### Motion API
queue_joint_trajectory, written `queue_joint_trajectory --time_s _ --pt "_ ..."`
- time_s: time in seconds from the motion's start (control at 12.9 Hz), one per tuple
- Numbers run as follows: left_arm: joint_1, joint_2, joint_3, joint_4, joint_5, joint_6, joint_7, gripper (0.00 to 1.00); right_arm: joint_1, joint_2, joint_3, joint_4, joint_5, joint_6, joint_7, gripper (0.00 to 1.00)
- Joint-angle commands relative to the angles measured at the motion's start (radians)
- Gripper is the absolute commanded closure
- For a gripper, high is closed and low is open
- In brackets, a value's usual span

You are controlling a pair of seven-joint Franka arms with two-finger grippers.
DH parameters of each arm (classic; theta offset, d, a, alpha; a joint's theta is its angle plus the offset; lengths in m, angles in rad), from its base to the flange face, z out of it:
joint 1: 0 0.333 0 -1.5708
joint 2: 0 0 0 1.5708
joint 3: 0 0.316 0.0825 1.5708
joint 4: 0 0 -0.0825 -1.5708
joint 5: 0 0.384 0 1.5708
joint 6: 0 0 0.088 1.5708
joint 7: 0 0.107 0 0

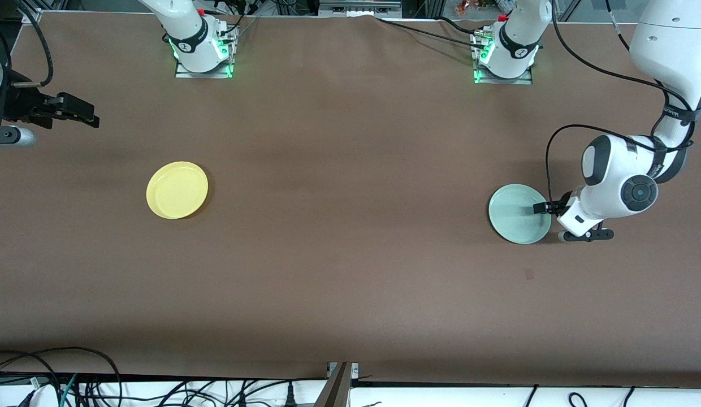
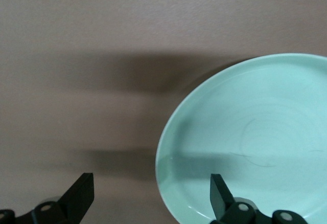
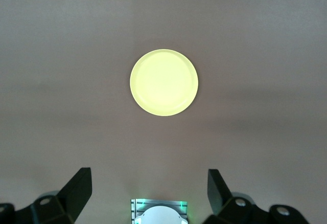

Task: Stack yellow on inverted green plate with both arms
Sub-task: 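Close the left gripper on the green plate rim and lift it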

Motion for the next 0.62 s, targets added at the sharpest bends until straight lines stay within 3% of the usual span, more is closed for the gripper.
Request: queue_joint_trajectory --time_s 0.0,0.23,0.39,0.54 --pt "0.011 0.003 -0.010 -0.001 0.033 -0.006 0.013 0.00 -0.008 -0.022 -0.020 -0.013 -0.014 -0.005 -0.001 0.00" --pt "0.004 0.027 -0.012 0.003 0.033 -0.003 0.010 0.01 -0.008 -0.022 -0.023 -0.011 -0.016 -0.007 -0.003 0.00" --pt "0.005 0.026 -0.010 0.003 0.035 -0.003 0.018 0.12 -0.008 -0.024 -0.023 -0.011 -0.016 -0.005 -0.003 0.00" --pt "0.005 0.027 -0.010 0.006 0.035 -0.003 0.073 0.50 -0.008 -0.022 -0.024 -0.011 -0.016 -0.005 -0.003 0.00"
